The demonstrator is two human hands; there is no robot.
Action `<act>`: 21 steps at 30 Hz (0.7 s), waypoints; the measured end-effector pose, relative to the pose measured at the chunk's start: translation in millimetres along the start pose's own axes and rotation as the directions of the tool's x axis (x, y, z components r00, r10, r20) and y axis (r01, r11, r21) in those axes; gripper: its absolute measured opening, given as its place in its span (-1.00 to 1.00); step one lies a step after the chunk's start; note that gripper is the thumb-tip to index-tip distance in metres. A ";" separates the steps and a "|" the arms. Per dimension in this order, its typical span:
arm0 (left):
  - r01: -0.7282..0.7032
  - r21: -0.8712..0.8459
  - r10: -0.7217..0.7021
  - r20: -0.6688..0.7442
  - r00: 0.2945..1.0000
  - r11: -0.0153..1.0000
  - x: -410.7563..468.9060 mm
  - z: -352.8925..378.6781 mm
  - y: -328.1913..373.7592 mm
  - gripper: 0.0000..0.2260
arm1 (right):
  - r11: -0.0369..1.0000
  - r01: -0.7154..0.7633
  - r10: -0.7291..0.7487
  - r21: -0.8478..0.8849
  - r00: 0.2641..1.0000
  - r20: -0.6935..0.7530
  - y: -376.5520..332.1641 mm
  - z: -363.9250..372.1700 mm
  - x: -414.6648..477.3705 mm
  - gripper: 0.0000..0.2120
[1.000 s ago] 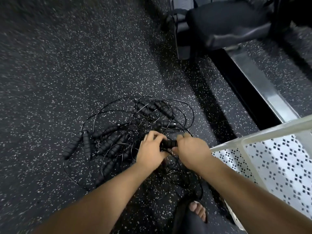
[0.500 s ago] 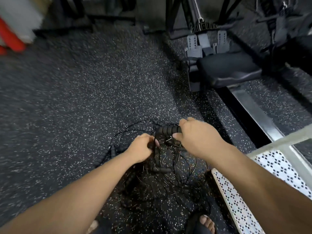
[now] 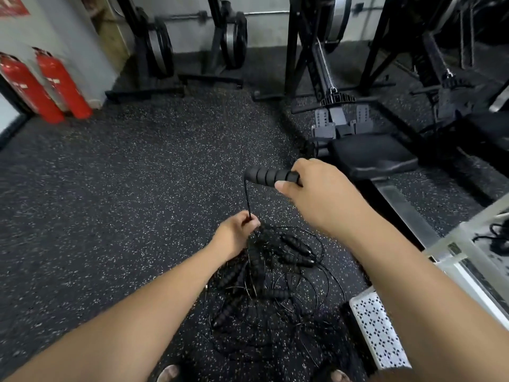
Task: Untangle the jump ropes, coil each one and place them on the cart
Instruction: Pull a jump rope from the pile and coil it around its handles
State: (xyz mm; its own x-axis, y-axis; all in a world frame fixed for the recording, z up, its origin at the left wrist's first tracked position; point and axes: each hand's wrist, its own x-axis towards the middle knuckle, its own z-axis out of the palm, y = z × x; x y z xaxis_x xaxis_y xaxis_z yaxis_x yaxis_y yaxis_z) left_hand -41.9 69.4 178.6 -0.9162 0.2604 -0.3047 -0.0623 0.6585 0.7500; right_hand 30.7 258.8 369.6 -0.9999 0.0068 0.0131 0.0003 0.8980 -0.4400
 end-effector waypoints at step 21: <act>-0.191 -0.104 0.141 -0.364 0.921 0.976 -39.4 -67.3 64.2 -0.81 | 0.597 -0.391 0.320 0.701 0.917 0.238 7.0 85.3 -3.5 -0.86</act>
State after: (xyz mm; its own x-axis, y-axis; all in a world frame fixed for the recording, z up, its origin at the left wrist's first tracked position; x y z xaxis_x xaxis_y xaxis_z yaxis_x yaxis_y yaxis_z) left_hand -36.4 53.9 278.3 -0.9964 0.0755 0.0388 0.0725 0.5196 0.8513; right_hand 33.0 227.6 289.8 -0.9202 0.1888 -0.3429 0.3805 0.2253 -0.8969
